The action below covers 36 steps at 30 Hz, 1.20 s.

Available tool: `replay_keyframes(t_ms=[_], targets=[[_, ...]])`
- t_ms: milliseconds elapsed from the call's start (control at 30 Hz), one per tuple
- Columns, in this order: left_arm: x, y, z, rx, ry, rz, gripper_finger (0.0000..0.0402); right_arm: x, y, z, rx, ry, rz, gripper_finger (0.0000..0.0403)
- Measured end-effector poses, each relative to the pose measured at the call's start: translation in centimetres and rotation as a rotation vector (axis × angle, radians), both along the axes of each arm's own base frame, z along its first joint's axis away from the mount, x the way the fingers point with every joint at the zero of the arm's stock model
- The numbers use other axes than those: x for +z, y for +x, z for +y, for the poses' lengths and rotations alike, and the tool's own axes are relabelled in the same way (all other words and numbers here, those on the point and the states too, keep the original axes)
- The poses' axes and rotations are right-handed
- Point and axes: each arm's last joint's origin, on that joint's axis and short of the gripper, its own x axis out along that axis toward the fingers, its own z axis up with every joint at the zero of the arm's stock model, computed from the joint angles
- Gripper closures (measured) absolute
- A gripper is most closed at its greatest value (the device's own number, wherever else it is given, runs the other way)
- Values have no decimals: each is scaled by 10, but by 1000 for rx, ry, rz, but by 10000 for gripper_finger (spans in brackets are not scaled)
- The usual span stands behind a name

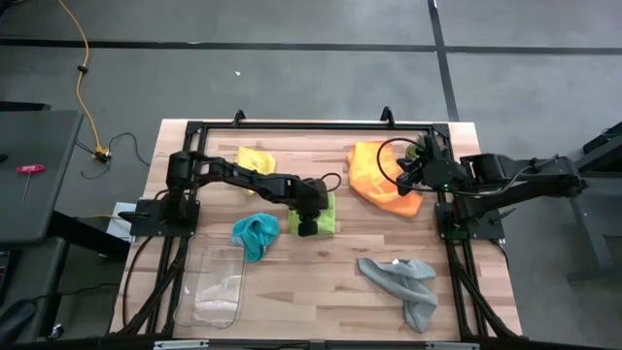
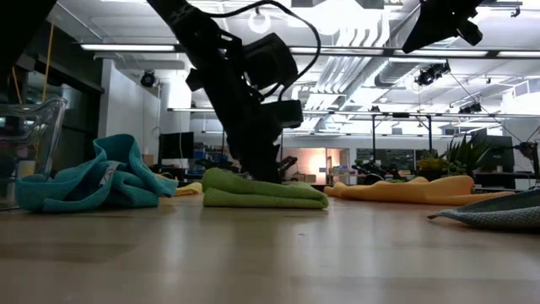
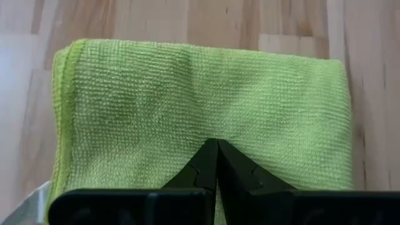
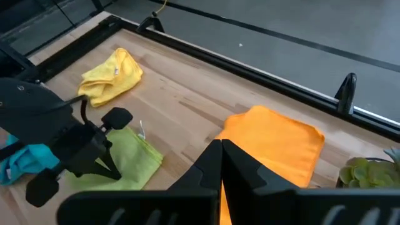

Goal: Fold microfiber towels
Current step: Move the green microfiber towel to the top of the table

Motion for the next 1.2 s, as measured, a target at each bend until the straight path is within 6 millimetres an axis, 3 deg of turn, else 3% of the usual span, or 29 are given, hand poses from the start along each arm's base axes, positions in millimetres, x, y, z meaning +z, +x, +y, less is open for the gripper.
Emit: replay_keyframes(t_ms=[233,600,767,1000,1200], targets=[[-9,-6,27,24,5,32,402,-1,1,0,-9,10,-5,403],[-3,-21,83,89,160,66,402,0,1,0,-19,22,-19,403],[-3,-29,109,125,154,39,402,0,1,0,-20,23,-20,403],[-4,-28,107,42,214,71,402,0,1,0,-23,26,-24,403],[-5,-36,107,-94,340,220,402,0,1,0,-23,26,-24,403]])
